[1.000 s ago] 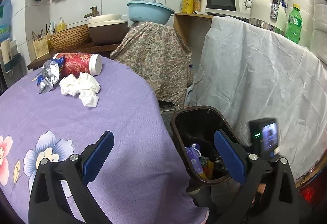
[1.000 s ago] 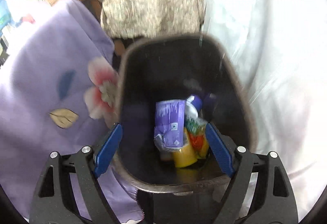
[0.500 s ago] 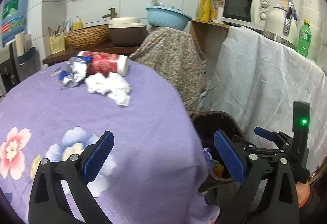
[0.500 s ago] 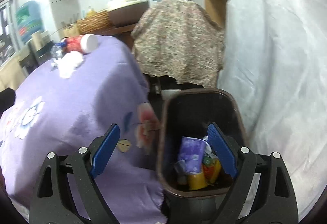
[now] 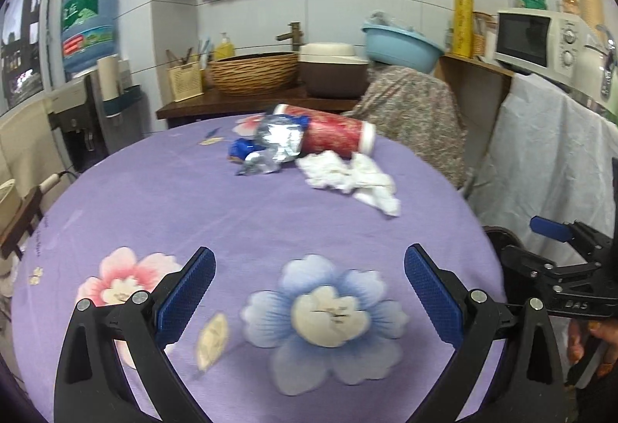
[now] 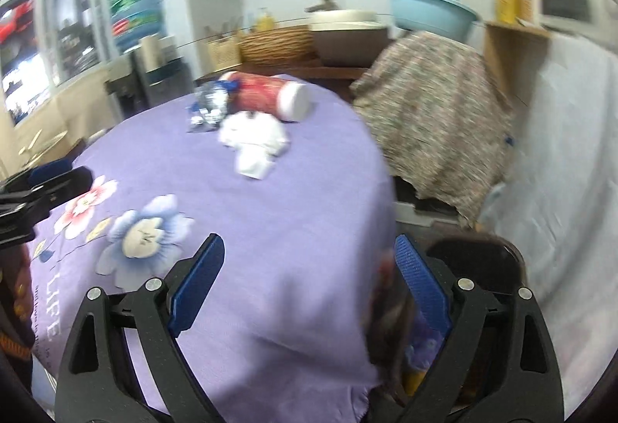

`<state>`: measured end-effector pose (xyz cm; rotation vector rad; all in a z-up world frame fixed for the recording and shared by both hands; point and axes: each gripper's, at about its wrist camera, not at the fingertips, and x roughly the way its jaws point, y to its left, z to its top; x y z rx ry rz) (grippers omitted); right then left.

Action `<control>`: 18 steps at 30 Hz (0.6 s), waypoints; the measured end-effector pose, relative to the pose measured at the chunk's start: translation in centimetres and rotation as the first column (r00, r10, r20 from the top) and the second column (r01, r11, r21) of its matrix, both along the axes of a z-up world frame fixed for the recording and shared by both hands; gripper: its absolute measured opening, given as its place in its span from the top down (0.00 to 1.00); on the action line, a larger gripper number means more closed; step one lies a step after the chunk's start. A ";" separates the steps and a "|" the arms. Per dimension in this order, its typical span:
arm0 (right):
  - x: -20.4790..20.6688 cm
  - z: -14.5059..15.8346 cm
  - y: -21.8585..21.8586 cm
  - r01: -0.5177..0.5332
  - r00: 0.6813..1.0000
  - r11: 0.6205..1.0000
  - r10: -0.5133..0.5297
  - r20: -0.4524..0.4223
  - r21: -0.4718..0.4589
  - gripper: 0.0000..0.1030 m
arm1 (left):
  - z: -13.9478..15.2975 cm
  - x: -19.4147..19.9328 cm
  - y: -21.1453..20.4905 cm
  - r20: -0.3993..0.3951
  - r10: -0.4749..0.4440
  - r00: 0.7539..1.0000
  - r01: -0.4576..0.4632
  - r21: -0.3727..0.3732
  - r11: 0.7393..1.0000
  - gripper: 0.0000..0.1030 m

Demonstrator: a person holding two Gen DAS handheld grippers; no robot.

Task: Collect trash
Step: 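Move the right gripper to the crumpled white tissue and grasp it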

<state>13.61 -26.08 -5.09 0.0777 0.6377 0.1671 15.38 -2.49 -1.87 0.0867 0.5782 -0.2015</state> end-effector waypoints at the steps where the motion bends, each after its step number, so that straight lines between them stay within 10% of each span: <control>1: 0.4 0.2 0.8 -0.020 1.000 1.000 0.020 0.000 -0.007 0.14 | -0.1 0.3 0.8 -0.003 0.017 1.000 -0.017 0.006 1.000 0.06; 18: 7.7 0.4 8.5 -0.174 0.981 0.984 0.169 -0.096 -0.044 0.12 | -2.1 2.4 8.0 -0.066 0.131 0.989 -0.135 -0.051 0.990 0.06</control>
